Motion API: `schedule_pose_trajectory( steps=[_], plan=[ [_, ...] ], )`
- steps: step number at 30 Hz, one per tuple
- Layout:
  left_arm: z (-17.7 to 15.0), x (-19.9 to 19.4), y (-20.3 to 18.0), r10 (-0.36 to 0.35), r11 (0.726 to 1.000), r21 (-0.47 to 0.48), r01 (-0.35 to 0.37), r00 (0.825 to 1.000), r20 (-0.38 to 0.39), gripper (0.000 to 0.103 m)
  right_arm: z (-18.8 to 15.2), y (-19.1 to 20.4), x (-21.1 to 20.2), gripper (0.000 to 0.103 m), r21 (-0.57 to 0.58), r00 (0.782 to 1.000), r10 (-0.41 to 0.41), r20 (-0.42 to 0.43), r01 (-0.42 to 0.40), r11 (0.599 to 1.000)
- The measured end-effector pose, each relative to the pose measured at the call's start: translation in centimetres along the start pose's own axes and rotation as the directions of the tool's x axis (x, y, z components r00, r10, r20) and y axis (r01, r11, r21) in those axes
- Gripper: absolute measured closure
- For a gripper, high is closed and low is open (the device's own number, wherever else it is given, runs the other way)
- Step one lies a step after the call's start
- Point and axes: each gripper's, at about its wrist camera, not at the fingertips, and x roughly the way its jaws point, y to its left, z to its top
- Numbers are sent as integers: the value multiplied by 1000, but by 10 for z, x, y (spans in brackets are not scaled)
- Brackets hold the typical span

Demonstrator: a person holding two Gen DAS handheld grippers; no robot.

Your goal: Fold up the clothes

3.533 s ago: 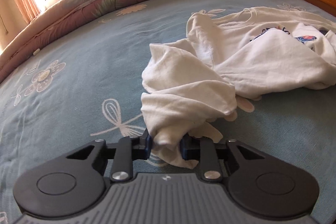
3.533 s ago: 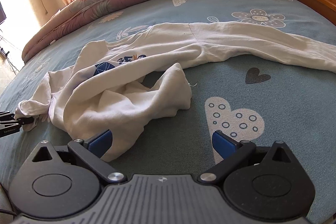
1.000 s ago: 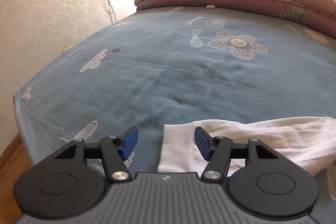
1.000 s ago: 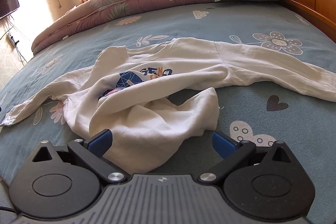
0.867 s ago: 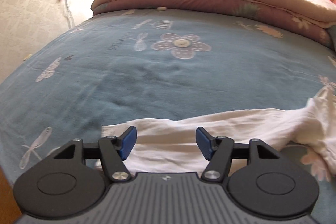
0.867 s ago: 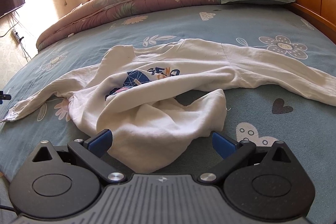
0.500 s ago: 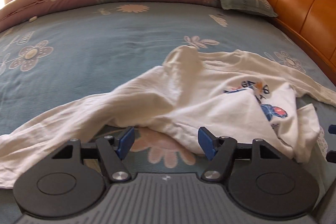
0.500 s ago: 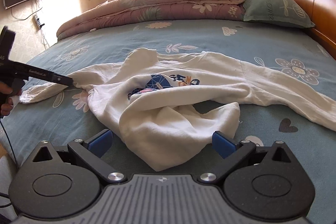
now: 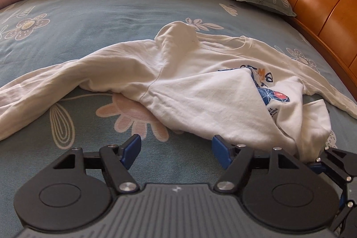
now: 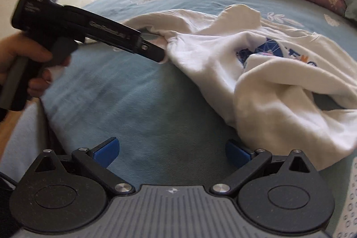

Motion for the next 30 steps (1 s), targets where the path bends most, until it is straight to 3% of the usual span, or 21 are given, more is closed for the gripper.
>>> schedule_pose_trajectory(
  steps=[4,8,16,21,26,30],
  plan=[
    [3,-8,-6,38,995,89,-42,998,43,25,17,-20,-19,0,-25,997,-51,62,52,998],
    [5,-6,-8,-38,996,79,34,998,47,25,38,-49,-30,0,-30,988,-108,114,112,993],
    [-5,13,-6,-64,997,41,65,998,-12,25,78,-129,20,0,126,985,-121,121,106,986],
    [-9,14,-1,-74,997,26,75,997,-15,25,93,-157,42,0,202,987,-111,113,87,976],
    [-11,19,-15,-172,981,94,171,985,11,25,87,-162,22,0,282,989,-47,141,5,959],
    [-15,30,-42,-290,936,218,277,956,29,28,79,-162,9,0,308,988,-6,152,-41,951]
  ],
)
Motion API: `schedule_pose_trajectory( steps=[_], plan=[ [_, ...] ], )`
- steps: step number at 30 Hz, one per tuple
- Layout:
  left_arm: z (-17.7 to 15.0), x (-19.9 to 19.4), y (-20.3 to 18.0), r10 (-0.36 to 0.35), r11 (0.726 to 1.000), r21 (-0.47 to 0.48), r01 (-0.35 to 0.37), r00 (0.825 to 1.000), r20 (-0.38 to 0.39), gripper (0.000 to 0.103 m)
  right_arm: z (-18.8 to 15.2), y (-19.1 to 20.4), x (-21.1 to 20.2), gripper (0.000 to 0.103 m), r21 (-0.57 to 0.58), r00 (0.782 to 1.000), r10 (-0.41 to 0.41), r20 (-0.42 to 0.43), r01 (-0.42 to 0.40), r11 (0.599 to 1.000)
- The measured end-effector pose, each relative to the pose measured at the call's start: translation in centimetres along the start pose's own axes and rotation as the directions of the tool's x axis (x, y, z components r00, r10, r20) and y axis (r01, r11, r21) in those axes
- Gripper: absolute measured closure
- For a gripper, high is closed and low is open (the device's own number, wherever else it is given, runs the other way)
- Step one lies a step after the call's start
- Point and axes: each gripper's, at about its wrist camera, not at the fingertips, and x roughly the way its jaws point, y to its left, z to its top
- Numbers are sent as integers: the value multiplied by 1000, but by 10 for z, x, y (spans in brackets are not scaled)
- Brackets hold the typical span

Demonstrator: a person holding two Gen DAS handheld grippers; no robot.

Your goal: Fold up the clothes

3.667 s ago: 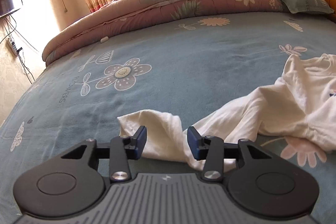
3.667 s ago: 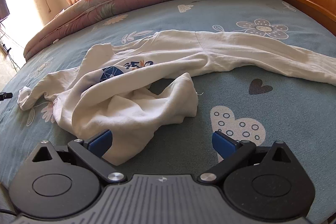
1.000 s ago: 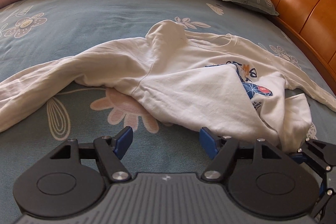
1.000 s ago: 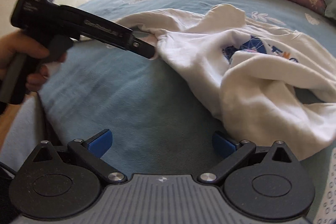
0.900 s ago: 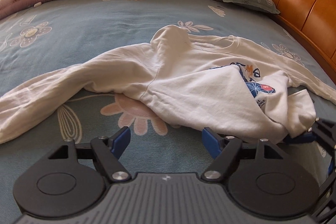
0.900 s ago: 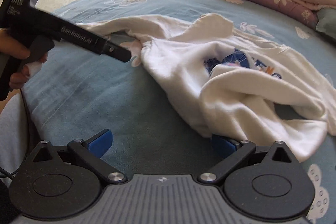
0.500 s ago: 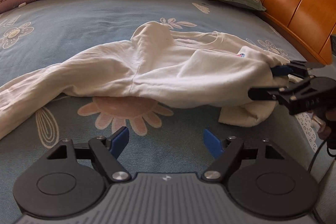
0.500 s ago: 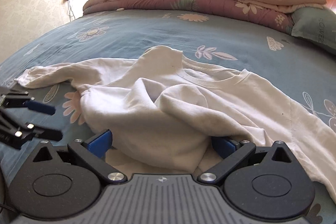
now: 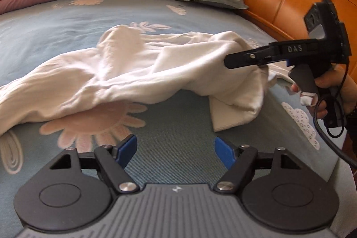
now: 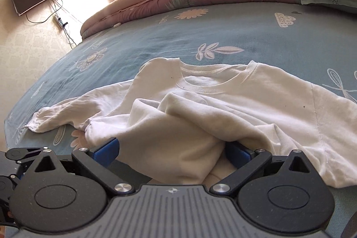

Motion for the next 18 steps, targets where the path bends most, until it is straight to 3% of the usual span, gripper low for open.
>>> schedule_pose_trajectory(
  steps=[8,11,13,18],
  plan=[
    [-1,34,-54,-67,966,250,67,998,-7,28,-9,-6,-43,0,163,992,114,55,-121,979],
    [-5,46,-71,-72,947,313,68,997,2,31,-32,-10,-68,0,195,992,106,74,-119,974],
    [-6,54,-78,-75,942,329,67,997,12,43,-54,-13,-81,0,210,995,68,69,-81,974],
    [-3,62,-85,-93,949,308,65,993,78,57,-105,-27,-100,0,280,999,-20,38,9,960]
  ],
)
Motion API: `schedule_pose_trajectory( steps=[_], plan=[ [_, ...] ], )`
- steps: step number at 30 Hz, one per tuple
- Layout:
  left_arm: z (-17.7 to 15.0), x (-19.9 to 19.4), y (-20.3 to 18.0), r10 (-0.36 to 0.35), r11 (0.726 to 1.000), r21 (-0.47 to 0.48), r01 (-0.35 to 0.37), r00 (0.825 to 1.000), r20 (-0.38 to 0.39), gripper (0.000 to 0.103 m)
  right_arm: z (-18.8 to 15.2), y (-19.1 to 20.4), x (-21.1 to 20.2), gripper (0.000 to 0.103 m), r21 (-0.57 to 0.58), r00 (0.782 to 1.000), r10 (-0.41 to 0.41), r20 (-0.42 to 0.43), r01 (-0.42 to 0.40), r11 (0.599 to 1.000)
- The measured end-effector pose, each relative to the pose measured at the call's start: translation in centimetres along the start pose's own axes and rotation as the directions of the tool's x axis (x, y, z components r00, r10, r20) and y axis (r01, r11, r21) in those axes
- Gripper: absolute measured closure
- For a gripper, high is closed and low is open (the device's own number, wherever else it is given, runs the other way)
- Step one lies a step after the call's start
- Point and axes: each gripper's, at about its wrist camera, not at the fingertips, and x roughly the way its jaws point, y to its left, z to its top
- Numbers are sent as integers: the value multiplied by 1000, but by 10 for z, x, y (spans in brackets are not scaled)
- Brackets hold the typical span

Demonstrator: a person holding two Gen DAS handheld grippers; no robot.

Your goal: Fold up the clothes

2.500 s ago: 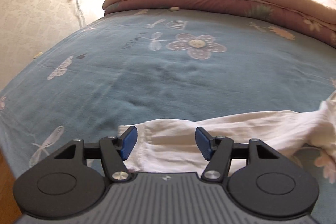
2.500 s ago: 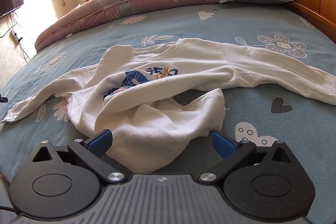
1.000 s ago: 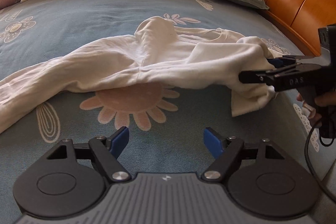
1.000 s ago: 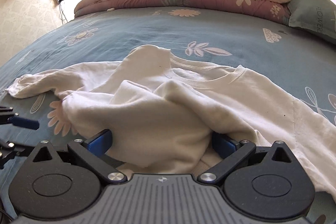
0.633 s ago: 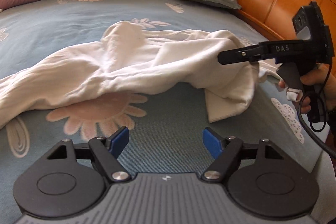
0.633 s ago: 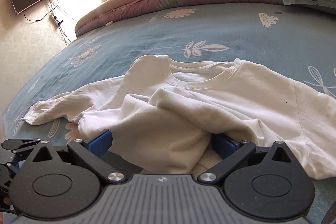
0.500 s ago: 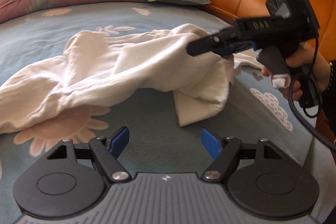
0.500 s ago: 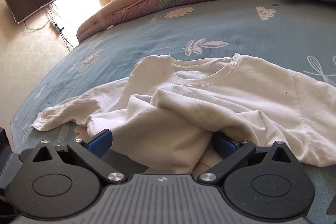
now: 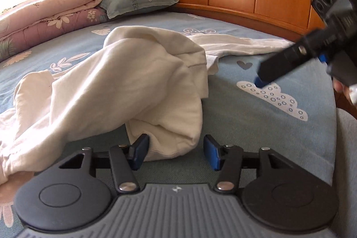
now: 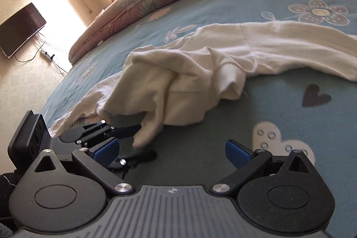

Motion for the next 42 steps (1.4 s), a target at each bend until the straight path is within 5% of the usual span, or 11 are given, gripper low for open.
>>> schedule_pose_trajectory(
  steps=[12,16,26,33,39,40,42],
  plan=[
    [3,-24,-21,21,984,174,-29,999,46,59,-34,-41,-3,0,167,994,41,102,-57,984],
    [3,-5,-15,46,997,65,-41,996,-74,61,-35,-40,-4,0,165,993,39,113,-57,985],
    [16,10,-3,-67,997,30,67,998,-17,59,-40,-38,-2,0,138,989,31,141,-50,989],
    [0,4,-6,-5,998,67,5,1000,-11,60,-42,-39,-2,0,131,987,38,157,-59,990],
    [13,12,2,36,998,43,-35,998,-44,88,-42,-39,-1,0,133,985,40,165,-62,989],
    [17,8,5,12,1000,4,-12,999,-48,99,-42,-39,-1,0,133,986,39,165,-61,989],
    [22,-6,15,-42,995,-86,39,998,-35,99,-43,-38,-1,0,132,986,34,165,-56,990]
  ],
)
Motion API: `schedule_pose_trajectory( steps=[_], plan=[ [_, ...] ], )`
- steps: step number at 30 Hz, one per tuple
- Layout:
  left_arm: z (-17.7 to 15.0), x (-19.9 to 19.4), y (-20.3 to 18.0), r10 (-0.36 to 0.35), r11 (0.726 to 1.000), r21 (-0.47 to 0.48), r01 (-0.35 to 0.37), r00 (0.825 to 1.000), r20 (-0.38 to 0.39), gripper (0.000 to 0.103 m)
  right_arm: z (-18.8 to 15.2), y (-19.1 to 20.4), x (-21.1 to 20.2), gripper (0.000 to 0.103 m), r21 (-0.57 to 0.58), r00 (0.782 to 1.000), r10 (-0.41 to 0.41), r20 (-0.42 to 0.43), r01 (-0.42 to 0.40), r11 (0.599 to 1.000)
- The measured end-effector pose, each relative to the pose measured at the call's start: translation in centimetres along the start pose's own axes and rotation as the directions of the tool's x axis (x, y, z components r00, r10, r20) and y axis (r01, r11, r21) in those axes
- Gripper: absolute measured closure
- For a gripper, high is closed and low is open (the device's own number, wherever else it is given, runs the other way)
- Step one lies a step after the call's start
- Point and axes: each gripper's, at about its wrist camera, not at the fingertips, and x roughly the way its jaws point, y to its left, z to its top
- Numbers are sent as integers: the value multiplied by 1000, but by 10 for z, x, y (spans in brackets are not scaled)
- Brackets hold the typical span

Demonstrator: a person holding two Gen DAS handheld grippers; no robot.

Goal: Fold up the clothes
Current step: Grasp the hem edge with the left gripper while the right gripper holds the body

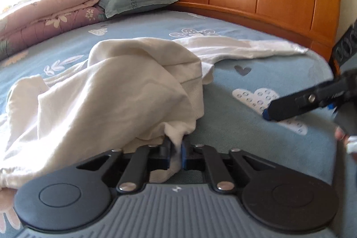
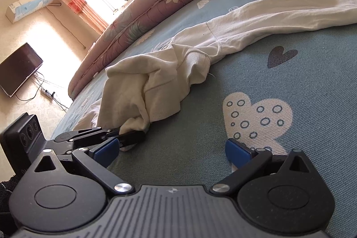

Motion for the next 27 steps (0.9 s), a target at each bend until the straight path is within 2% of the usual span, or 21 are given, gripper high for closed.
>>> schedule_pose_trajectory(
  steps=[3,8,12,14,16,18,23,25,27],
  plan=[
    [7,-36,9,-50,993,-107,56,997,57,99,-1,1,0,0,-5,1000,-7,1,7,1000],
    [13,-107,23,-102,962,-235,142,979,178,101,-1,1,0,0,2,1000,-11,6,11,1000],
    [8,-151,34,-66,947,-295,126,976,206,101,0,6,0,0,-1,999,-37,-11,37,999],
    [1,-160,40,-31,945,-315,91,981,191,101,-1,10,0,0,-11,998,-53,-29,53,999],
    [-9,-158,52,17,936,-350,34,990,140,101,-2,15,-1,0,-23,997,-57,-52,56,998],
    [-21,-147,67,40,908,-420,0,996,85,101,-6,17,-2,0,-36,996,-58,-63,56,998],
    [-61,-114,100,15,850,-526,-14,1000,-3,98,-11,20,-4,0,-55,996,-68,-65,64,996],
    [-72,-105,106,23,838,-545,-32,999,-22,90,-12,19,-6,0,-48,996,-63,-63,60,997],
    [-79,-99,111,-5,822,-570,-18,999,-38,81,-13,18,-6,0,-43,997,-57,-60,55,998]
  ],
)
